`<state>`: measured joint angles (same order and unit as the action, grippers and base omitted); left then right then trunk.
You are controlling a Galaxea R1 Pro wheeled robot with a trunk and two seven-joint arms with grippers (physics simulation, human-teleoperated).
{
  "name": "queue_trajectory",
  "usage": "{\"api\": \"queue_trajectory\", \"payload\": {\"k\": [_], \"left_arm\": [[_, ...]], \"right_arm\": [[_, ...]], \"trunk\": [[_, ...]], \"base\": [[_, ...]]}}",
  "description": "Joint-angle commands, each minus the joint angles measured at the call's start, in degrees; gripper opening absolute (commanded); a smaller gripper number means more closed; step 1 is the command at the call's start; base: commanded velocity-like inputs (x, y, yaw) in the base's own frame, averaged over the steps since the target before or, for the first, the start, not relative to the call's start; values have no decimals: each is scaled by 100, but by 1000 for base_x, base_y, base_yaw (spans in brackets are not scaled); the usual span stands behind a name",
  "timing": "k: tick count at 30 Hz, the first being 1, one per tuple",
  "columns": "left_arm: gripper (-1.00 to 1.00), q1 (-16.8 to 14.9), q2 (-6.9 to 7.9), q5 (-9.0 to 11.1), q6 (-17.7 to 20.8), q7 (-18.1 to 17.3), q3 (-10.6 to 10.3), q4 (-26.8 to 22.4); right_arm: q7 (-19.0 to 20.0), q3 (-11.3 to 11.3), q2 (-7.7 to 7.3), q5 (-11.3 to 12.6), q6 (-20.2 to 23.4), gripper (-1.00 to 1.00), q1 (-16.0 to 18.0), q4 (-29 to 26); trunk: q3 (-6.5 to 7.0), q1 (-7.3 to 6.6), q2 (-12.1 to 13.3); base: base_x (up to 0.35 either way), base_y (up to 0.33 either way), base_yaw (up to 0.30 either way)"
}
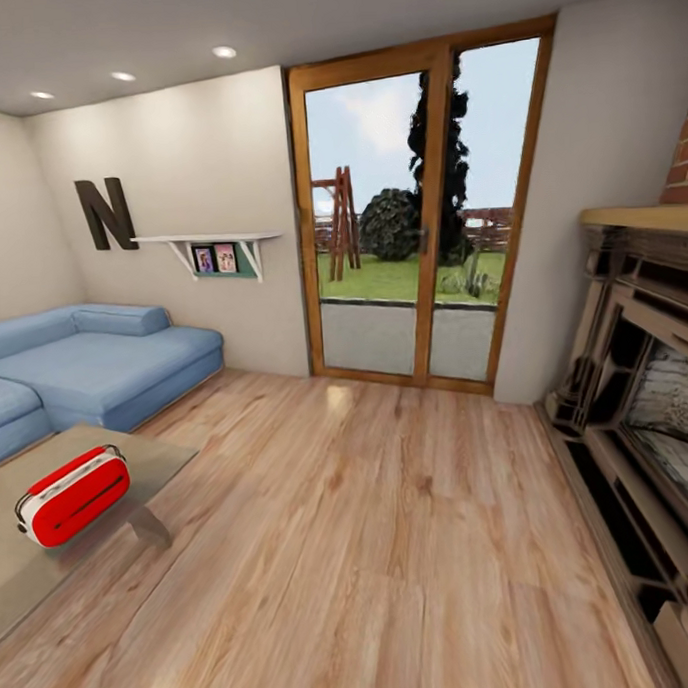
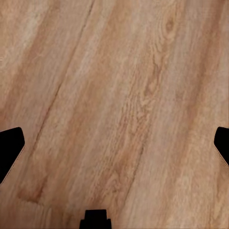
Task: Turn on the radio receiver that's on the table in the living room.
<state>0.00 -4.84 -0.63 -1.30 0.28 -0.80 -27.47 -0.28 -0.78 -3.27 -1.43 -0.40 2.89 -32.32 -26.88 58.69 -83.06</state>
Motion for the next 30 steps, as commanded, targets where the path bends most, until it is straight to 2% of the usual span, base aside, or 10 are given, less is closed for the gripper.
{"api": "queue_trajectory", "payload": {"k": [1,10,30], "left_arm": [[100,0,1,-7,-11,4,-8,-4],[100,0,1,-7,-11,24,-8,-4],[100,0,-2,-7,-11,26,-8,-4]], "right_arm": [[-3,-9,1,-15,-4,100,1,-2],[1,-10,2,-15,-4,100,1,-2],[2,-2,2,-15,-3,100,1,-2]], "trunk": [[-5,3,-2],[-5,3,-2],[-5,3,-2]], "base": [[326,-48,203],[326,-95,204],[326,-128,9]]}}
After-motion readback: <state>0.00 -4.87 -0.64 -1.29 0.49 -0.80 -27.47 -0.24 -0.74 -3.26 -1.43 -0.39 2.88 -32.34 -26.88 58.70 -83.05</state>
